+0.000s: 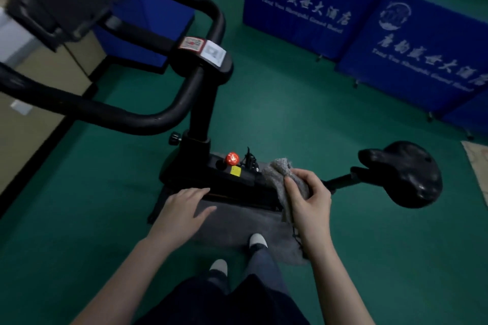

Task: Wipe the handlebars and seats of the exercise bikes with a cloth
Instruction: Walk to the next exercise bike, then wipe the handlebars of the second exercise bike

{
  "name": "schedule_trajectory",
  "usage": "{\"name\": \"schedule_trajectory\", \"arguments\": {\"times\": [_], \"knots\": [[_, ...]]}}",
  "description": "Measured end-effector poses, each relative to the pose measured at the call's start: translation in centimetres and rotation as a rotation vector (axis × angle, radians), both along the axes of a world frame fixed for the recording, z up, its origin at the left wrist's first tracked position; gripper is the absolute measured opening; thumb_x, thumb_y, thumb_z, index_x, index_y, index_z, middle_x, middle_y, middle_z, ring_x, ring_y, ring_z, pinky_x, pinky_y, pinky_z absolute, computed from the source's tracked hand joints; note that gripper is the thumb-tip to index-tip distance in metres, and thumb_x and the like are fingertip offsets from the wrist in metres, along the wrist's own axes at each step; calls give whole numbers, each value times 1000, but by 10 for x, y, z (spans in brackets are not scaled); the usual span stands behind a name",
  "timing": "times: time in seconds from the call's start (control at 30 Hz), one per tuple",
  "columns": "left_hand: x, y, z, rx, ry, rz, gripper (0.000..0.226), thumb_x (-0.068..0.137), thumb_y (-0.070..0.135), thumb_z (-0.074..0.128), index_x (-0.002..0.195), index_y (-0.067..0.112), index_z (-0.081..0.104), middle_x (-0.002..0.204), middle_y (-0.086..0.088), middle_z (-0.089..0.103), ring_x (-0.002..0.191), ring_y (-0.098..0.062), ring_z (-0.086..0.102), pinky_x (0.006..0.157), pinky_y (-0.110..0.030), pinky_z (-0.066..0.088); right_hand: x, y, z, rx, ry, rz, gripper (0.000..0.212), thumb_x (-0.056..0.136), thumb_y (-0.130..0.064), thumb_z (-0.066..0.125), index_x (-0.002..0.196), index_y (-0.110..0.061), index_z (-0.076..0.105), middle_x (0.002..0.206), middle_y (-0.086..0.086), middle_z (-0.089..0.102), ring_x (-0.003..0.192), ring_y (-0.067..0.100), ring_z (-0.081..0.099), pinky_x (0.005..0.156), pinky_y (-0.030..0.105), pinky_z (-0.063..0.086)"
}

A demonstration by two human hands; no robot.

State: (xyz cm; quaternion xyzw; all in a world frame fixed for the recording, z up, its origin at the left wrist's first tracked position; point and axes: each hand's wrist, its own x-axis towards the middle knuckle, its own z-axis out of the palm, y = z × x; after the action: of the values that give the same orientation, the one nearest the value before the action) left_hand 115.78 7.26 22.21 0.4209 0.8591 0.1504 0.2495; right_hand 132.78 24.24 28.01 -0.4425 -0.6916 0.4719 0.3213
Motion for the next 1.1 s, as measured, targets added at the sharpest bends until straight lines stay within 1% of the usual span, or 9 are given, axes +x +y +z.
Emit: {"name": "schedule_trajectory", "arguments": {"times": [0.1,0.2,0.37,0.43,0.57,0.7,0.77,0.9,1.1], "knots": [[-6,0,2,22,-3,94,60,94,55,39,145,25,34,147,8,38,136,-10,32,112,-31,24,-23,16,3,-12,3,98,13,87,-10,67,88,-23,68,91,-12,70,88,-4,63,79,8,46],[-9,3,4,53,-1,206,60,93,55,40,145,24,36,147,6,40,134,-10,34,111,-28,25,-48,35,9,-22,16,212,14,87,-9,68,87,-23,68,89,-12,70,87,-3,63,79,10,46],[-12,16,10,81,27,400,59,92,55,42,142,21,42,141,5,48,126,-10,44,106,-24,32,-90,67,32,-25,59,415,10,87,-9,67,88,-18,69,89,-7,71,89,8,66,84,28,53],[-12,20,14,83,51,481,58,92,54,44,140,22,44,139,5,50,124,-11,46,103,-23,33,-107,77,45,-26,100,499,11,87,-8,66,88,-19,69,88,-6,71,87,10,66,83,31,54],[-7,26,24,154,119,684,46,92,43,54,132,20,53,126,1,61,115,-16,54,95,-24,38,-138,88,72,0,200,680,14,87,-8,66,88,-21,69,88,-9,71,86,8,66,79,25,52],[-1,19,32,134,146,878,52,93,44,51,138,18,47,136,-1,52,127,-18,45,108,-32,34,-167,86,92,-8,263,840,16,87,-9,67,88,-25,68,85,-13,70,84,5,65,76,21,51],[0,13,37,135,166,962,54,93,45,50,140,18,44,139,-1,50,129,-17,43,110,-33,31,-182,79,98,-16,286,908,19,87,-8,67,88,-27,68,84,-15,70,84,3,65,77,20,51],[-5,1,52,196,215,1074,54,93,45,50,139,18,45,137,1,51,128,-16,44,109,-33,33,-208,60,105,-14,312,1058,19,89,-8,65,93,-26,67,90,-24,69,90,-5,64,75,7,45],[-35,-19,69,301,282,1154,54,92,45,49,139,17,45,137,1,51,127,-15,44,110,-37,34,-244,25,111,55,304,1144,18,90,-8,64,94,-26,66,91,-16,67,90,-3,63,77,12,48]]}}
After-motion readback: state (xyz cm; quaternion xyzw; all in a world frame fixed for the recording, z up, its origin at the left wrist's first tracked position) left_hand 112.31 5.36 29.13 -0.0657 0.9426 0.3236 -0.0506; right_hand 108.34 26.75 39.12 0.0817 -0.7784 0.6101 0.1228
